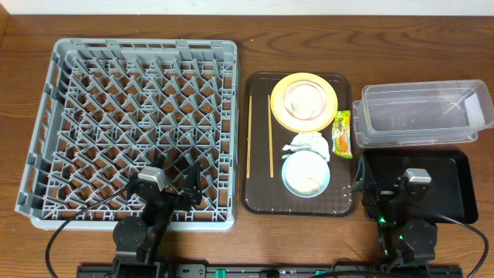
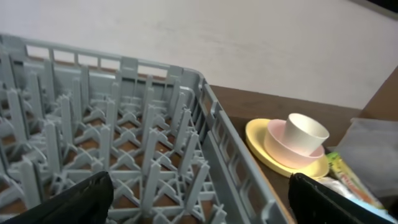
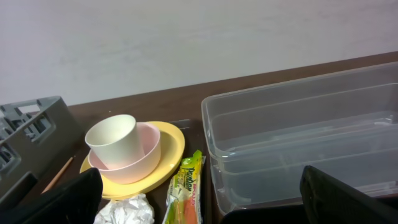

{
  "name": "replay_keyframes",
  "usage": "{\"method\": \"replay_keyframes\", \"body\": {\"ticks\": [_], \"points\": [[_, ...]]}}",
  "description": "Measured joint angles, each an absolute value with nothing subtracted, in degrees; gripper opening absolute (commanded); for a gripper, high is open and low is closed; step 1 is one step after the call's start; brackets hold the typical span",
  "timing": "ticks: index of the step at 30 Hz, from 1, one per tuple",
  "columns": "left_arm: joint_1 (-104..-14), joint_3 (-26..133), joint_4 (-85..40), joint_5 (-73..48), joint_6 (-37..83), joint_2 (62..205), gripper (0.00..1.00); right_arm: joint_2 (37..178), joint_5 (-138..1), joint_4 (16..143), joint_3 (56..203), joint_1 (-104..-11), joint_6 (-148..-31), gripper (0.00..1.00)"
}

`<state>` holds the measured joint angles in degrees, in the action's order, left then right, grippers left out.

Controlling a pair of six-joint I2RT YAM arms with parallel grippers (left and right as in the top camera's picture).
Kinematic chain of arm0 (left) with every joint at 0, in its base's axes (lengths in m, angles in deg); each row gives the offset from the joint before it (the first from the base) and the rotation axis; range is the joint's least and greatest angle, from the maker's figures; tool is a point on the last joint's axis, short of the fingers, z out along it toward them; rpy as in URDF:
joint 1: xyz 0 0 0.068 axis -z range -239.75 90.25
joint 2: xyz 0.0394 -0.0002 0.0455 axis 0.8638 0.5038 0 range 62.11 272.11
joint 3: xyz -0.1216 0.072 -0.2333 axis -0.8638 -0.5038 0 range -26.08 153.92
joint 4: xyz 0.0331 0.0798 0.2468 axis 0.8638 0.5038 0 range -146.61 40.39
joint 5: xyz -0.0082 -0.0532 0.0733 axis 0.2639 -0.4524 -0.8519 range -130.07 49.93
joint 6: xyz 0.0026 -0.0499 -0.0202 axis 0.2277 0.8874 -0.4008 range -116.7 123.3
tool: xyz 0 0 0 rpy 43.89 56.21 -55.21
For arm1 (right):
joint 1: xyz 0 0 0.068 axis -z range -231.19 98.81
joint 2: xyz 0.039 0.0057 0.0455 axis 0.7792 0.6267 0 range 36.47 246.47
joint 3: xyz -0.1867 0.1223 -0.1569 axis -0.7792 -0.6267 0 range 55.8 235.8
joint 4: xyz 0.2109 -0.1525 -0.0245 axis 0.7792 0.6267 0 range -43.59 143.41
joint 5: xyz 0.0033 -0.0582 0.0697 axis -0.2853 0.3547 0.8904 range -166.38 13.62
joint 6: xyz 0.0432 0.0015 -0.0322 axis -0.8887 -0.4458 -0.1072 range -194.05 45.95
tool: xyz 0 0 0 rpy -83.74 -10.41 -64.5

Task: Sort waste into correct bins and load items into the dishwasher rack
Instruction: 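Move the left gripper over the wooden chopsticks on the brown tray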

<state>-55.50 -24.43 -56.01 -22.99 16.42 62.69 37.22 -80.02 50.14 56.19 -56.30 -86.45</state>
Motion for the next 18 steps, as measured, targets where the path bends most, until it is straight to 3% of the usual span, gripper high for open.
{"method": "replay_keyframes", "body": {"ticks": [8, 18], "points": [[-55.5, -6.44, -50.41, -22.12, 21.91, 67.61, 0.91, 37.33, -80.02, 50.14, 56.19, -56.3, -86.45, 0.99], [-55.5, 43.76, -8.4, -16.54, 22.81, 104.5, 0.91, 37.57, -80.02, 50.16, 56.19, -56.3, -86.45, 0.99]]}}
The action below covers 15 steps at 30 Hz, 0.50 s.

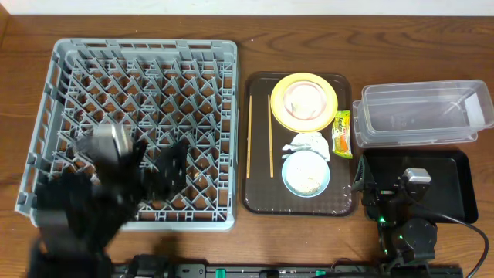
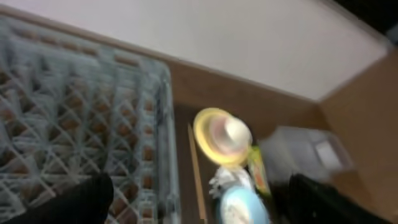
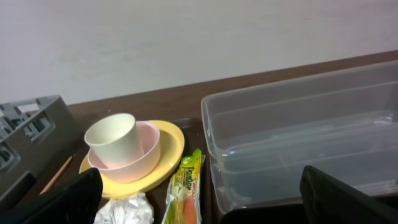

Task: Sort waste into correct bins and load items into the dishwasher rack
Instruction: 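Move the left gripper over the wooden chopsticks on the brown tray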

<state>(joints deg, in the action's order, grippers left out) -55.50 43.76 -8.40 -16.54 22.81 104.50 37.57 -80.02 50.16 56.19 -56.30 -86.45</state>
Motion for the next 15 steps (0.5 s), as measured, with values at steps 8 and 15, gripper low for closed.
{"method": "replay_keyframes", "body": {"ticks": [8, 15], "points": [[-55.45, 59.33, -6.74, 0.57, 23.0, 124.55, 0.76, 37.57, -80.02, 50.1, 56.19, -56.3, -86.45, 0.99], [-47.91, 59.37, -0.79, 0.79, 24.79, 132.87, 0.1, 37.57, -80.04, 50.1, 56.19, -56.3, -86.45, 0.99]]}}
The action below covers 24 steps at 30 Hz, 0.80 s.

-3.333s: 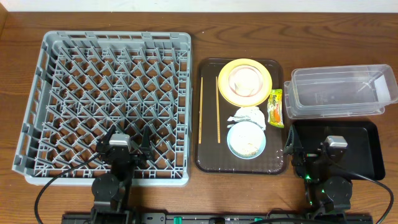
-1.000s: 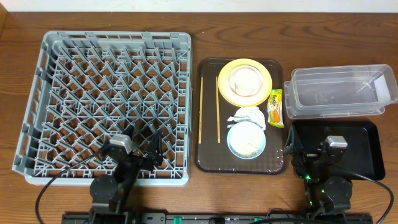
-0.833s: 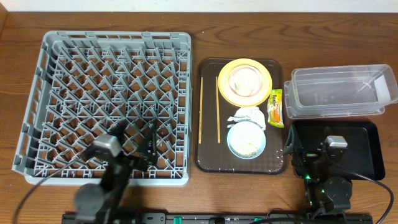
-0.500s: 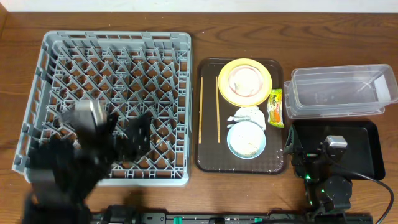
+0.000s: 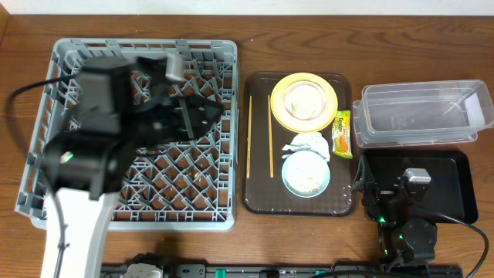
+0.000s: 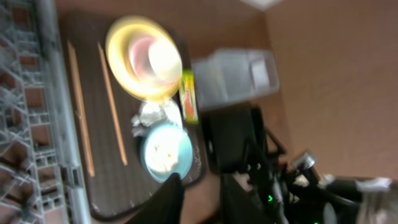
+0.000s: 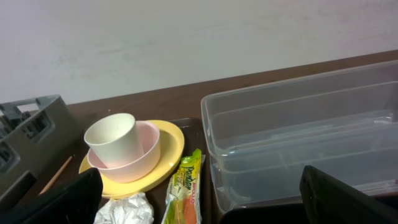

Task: Sort waste into correct bins and load items into the dishwasher rack
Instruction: 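Move the left gripper over the wooden chopsticks on the brown tray, then close the left gripper on one wooden chopstick and lift it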

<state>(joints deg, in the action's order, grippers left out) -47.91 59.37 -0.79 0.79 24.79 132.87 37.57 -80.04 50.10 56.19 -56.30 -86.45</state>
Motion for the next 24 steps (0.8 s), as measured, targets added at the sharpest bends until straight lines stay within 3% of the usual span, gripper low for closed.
{"method": "replay_keyframes", "body": {"ticks": [1, 13, 18, 24], "points": [[-45.88, 59.37, -0.51, -0.5, 25.41, 133.97, 0.06, 37.57, -80.04, 50.1, 56.19, -56.3, -86.45, 0.99], [-20.51, 59.37, -6.04, -27.67, 32.53, 151.34, 0.08, 37.57, -80.02, 50.12, 56.19, -56.3, -86.45, 0.99], [-18.01, 59.37, -10.15, -34.07, 33.43, 160.04, 0.14, 37.57, -80.02, 50.12, 56.19, -56.3, -86.45, 0.99], [-19.39, 59.37, -13.12, -38.09, 33.56, 166.73, 0.14, 37.57, -80.04, 50.1, 56.19, -56.3, -86.45, 0.99]]}}
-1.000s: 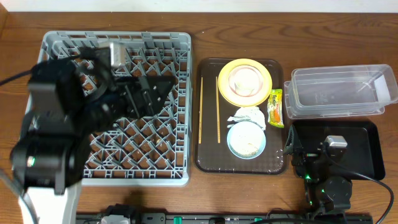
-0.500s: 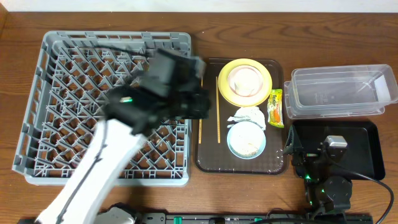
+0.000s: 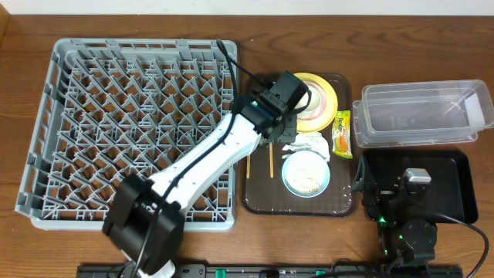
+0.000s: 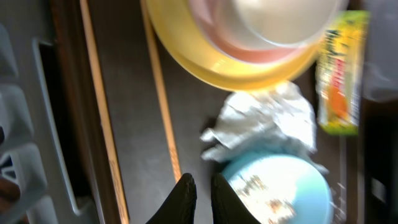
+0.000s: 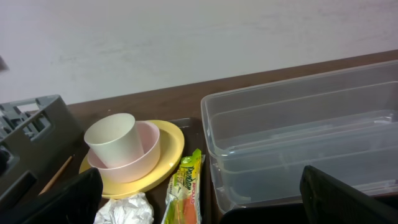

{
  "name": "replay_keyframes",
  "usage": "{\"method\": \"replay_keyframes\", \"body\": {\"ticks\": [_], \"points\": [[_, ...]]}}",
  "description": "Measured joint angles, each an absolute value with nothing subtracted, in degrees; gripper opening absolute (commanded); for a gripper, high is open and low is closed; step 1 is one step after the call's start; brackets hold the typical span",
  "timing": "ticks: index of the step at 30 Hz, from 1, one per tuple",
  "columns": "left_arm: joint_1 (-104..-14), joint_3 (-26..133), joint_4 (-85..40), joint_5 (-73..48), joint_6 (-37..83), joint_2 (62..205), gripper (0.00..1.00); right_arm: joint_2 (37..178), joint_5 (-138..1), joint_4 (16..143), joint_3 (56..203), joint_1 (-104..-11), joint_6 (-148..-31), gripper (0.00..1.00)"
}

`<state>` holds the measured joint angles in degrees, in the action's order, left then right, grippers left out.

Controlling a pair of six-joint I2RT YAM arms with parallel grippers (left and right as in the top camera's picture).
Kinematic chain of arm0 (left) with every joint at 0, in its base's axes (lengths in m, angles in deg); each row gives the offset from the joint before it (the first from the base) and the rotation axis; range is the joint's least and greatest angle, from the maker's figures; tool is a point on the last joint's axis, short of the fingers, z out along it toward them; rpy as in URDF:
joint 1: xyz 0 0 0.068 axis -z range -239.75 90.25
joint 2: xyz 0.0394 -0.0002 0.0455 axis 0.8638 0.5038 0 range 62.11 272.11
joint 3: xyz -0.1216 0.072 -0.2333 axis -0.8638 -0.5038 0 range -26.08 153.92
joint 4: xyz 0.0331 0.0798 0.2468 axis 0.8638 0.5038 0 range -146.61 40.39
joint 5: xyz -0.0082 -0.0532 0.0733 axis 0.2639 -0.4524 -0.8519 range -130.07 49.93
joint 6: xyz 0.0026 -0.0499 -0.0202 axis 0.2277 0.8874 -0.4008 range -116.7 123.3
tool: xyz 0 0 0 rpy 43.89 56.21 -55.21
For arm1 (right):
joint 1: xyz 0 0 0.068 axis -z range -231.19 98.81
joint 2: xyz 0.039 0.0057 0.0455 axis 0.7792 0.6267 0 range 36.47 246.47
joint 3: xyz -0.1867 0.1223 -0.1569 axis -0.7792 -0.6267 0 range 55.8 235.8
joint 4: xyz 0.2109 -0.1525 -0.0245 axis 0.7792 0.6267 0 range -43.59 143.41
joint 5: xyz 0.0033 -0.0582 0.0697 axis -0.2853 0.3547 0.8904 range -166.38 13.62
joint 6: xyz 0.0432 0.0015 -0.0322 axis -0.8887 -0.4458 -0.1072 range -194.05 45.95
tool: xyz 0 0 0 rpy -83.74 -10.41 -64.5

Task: Sort waste into correct bins and load items into the dishwasher rack
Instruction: 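Close the left gripper on one wooden chopstick and lift it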

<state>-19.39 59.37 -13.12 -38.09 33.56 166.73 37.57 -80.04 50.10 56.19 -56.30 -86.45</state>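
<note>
A brown tray (image 3: 258,202) holds two wooden chopsticks (image 3: 248,123), a yellow plate (image 3: 329,97) with a pink bowl (image 5: 146,155) and a cream cup (image 5: 113,140), crumpled paper (image 3: 312,144), a blue bowl (image 3: 306,174) with food scraps and a green snack packet (image 3: 342,133). My left gripper (image 4: 203,190) hangs shut over the tray, its tips just past the end of the right chopstick (image 4: 160,106), beside the blue bowl (image 4: 280,193), with nothing between them. Down at the near edge my right gripper (image 5: 199,196) rests wide open, facing the plate and packet.
The grey dishwasher rack (image 3: 46,116) fills the left half of the table, with nothing in it. A clear plastic bin (image 3: 421,112) sits at the back right and a black bin (image 3: 451,185) in front of it, under my right arm.
My left arm has gone from above the rack's back right part to over the tray, much lower and closer to the chopsticks and paper. The right arm has not moved.
My left gripper rested open at the rack's near edge. Then the arm was raised over the rack's left part, then higher over its back with the gripper shut. Now it reaches across to the tray. Nothing on the tray has moved, and the right arm stayed parked.
</note>
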Motion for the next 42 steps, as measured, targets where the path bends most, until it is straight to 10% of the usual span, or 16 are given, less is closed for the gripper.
{"method": "replay_keyframes", "body": {"ticks": [19, 42], "points": [[-20.29, 59.37, -19.5, -43.97, 33.03, 178.62, 0.32, 37.57, -80.04, 50.12, 56.19, -56.3, -86.45, 0.99], [-20.26, 59.37, -23.24, -44.78, 30.0, 184.28, 0.24, 37.57, -80.04, 50.12, 56.19, -56.3, -86.45, 0.99]]}}
